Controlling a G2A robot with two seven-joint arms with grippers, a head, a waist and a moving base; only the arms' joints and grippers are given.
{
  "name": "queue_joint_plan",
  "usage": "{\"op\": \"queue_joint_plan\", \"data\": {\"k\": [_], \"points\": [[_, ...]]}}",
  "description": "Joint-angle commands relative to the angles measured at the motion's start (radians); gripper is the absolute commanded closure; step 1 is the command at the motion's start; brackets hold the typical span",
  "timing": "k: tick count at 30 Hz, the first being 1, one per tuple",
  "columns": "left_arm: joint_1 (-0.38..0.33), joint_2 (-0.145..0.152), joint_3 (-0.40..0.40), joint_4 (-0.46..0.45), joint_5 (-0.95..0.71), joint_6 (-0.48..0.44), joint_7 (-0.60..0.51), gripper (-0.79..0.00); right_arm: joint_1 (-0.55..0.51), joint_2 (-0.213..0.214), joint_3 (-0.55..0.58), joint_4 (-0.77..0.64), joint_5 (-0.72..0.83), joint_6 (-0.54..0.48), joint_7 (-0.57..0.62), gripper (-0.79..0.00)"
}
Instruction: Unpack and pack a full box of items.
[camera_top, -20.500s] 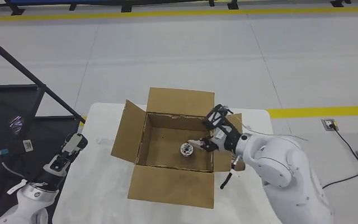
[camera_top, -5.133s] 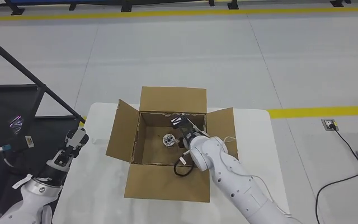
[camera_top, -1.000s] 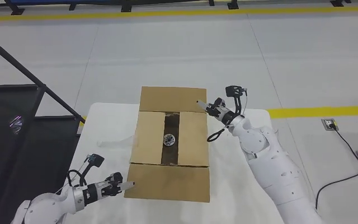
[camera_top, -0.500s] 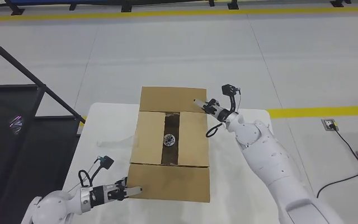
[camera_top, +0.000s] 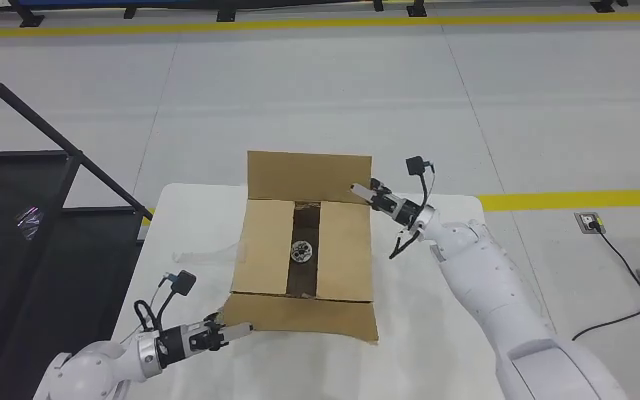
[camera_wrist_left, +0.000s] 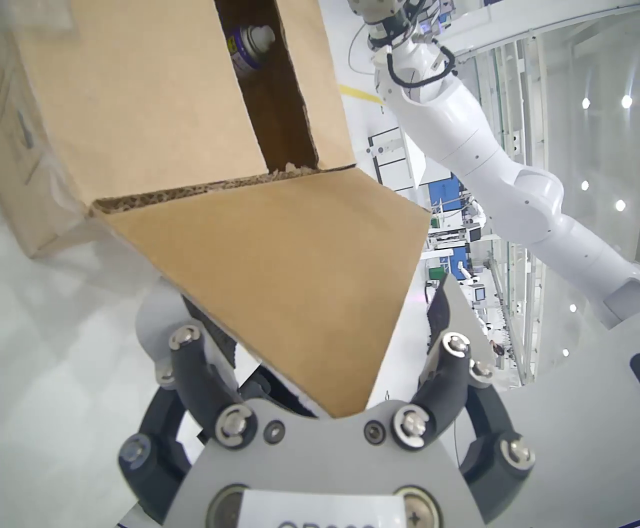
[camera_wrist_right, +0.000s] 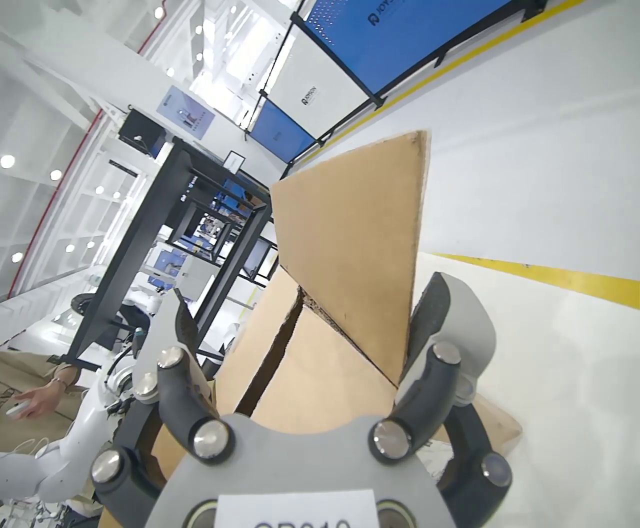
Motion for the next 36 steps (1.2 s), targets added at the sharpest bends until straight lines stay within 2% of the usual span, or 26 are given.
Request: {"op": "queue_joint_plan", "data": {"k": [1,8,18,27,31,36], "points": [[0.005,0.000,-0.005,-0.015,-0.017,0.007,0.038,-0.785,-0.001,0.004,0.009,-0.006,0.033,-0.029,0.042,-0.785],[0.019,0.003,-0.011,-0.063,-0.048,0.027,0.100,-0.785,-0.044,0.039,0.050,-0.109,0.120,-0.029,0.146,-0.785],[0.000,0.005,0.005,-0.094,-0.025,0.061,0.201,-0.785,-0.074,0.067,0.065,-0.203,0.126,-0.029,0.173,-0.785],[-0.071,-0.003,0.076,-0.096,0.091,0.151,0.374,-0.785,-0.125,0.100,0.078,-0.369,0.158,-0.029,0.277,-0.785],[-0.120,-0.008,0.136,-0.069,0.182,0.197,0.438,-0.785,-0.164,0.123,0.096,-0.455,0.175,-0.029,0.338,-0.785],[-0.175,-0.014,0.195,-0.027,0.225,0.224,0.470,-0.785,-0.197,0.151,0.024,-0.512,0.202,-0.007,0.364,-0.785]]}}
